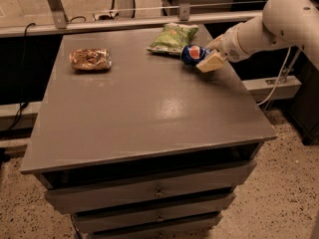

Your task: Move pepsi can near green jalapeno chip bag

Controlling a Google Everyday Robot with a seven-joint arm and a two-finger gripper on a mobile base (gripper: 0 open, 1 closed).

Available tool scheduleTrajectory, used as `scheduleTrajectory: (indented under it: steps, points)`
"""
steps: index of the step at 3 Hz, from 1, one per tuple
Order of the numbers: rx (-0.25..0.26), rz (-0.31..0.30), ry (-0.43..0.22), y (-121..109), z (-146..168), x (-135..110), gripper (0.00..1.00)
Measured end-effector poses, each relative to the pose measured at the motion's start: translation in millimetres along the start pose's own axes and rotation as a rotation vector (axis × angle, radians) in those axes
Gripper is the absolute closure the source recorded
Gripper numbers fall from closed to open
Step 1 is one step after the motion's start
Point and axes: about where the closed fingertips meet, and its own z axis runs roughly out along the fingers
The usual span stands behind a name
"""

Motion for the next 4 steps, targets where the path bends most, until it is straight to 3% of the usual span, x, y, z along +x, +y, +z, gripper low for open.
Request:
scheduleTrajectory:
  steps: [3,4]
  points:
    - [0.008,0.018,-0.012,-7.1,13.7,-1.7,0.12]
    - [0.006,0.022,-0.012,-6.9,15.2,-2.3,0.00]
